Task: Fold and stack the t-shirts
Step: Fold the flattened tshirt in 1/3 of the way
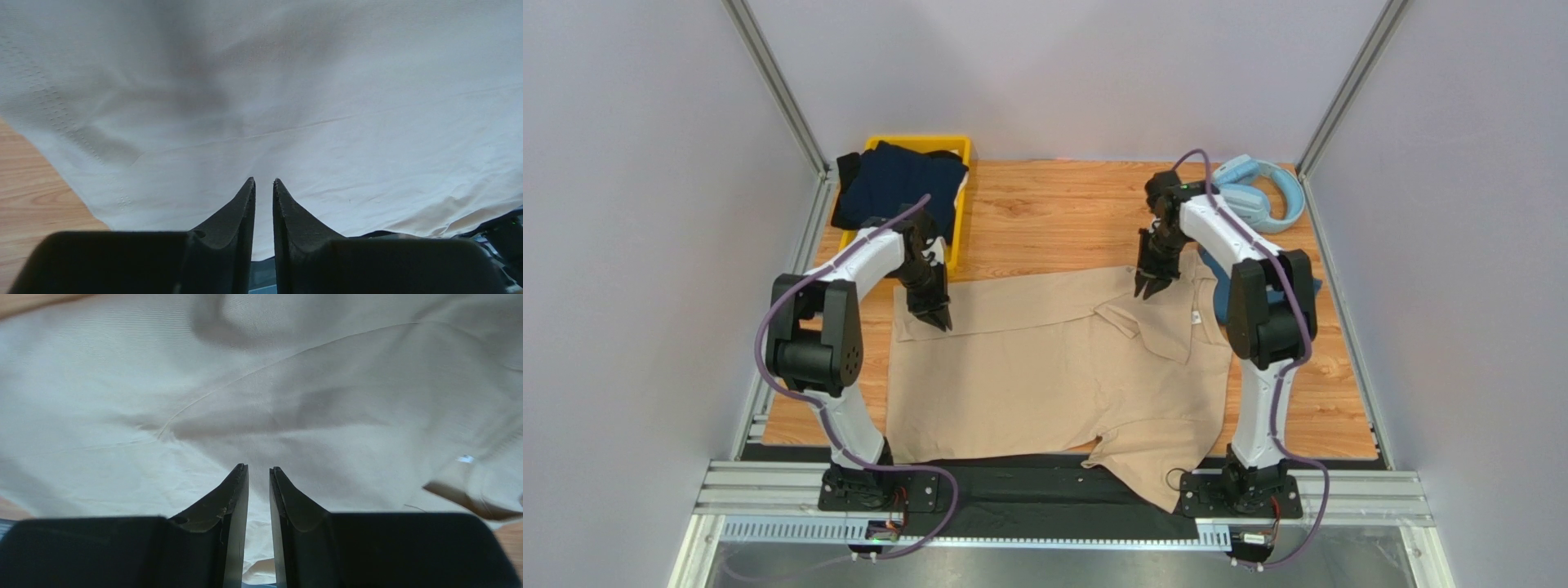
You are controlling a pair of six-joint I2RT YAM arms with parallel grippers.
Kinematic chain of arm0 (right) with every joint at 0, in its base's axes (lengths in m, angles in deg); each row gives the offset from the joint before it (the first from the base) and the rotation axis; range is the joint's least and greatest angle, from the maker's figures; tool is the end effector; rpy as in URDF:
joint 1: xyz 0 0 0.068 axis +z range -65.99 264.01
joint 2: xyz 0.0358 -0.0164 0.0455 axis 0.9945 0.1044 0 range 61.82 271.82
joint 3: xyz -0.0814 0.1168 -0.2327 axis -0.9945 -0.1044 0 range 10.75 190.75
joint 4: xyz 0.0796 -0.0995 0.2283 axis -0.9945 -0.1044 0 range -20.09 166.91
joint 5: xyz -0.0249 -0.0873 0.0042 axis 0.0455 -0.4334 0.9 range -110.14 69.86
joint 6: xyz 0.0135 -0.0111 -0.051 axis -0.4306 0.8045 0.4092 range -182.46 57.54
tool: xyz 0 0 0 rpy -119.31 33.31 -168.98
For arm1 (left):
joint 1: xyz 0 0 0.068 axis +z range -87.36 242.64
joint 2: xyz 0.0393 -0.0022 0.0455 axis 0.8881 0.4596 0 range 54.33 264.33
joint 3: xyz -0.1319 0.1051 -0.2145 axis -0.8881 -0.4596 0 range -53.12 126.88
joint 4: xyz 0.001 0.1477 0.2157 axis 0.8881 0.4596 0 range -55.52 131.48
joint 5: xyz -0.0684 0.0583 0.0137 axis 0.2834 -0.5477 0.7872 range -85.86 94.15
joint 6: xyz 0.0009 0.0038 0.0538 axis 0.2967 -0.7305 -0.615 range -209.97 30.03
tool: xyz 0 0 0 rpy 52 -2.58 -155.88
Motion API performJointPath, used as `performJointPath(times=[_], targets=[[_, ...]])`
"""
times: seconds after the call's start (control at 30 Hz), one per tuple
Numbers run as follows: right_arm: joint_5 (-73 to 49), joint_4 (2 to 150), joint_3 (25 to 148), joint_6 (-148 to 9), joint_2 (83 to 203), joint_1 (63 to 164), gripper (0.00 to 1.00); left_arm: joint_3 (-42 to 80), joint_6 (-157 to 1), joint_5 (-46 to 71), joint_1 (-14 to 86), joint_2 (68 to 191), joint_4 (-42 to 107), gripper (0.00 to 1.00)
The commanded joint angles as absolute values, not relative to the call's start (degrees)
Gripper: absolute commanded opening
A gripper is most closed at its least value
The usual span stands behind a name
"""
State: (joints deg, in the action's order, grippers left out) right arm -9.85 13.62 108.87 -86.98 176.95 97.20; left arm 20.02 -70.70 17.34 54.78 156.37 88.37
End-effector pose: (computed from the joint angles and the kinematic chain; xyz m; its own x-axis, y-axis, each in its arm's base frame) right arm 0.3903 0.0981 0.2308 -0.9785 0.1900 -0.0803 0.1673 0.9587 0.2300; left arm 0.3279 -0.0536 0.1981 -0.9810 -0.1889 -0.0437 -0.1718 0.9515 -0.2552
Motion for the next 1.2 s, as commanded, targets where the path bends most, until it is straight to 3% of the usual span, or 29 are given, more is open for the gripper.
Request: performJointPath(times=[0.0,0.13,0.23,0.27,1.17], targets=[[-14.5,12.6,108.9,-84.8,182.6,100.4,0.23,21.9,-68.5,20.1,54.0,159.7,85.3,0.18],[-16.2,11.6,110.7,-84.8,188.7,101.3,0.21,23.6,-68.3,18.6,54.0,162.8,86.8,0.02],[-18.9,11.0,112.2,-85.2,191.8,101.4,0.11,25.5,-68.0,15.5,53.9,165.1,89.7,0.00],[-19.6,10.5,113.0,-85.2,192.8,101.4,0.00,25.9,-67.7,14.9,53.9,165.9,90.2,0.00],[-21.7,1.1,146.0,-85.6,211.6,101.1,0.00,50.9,-69.0,7.5,54.3,184.6,102.1,0.00]])
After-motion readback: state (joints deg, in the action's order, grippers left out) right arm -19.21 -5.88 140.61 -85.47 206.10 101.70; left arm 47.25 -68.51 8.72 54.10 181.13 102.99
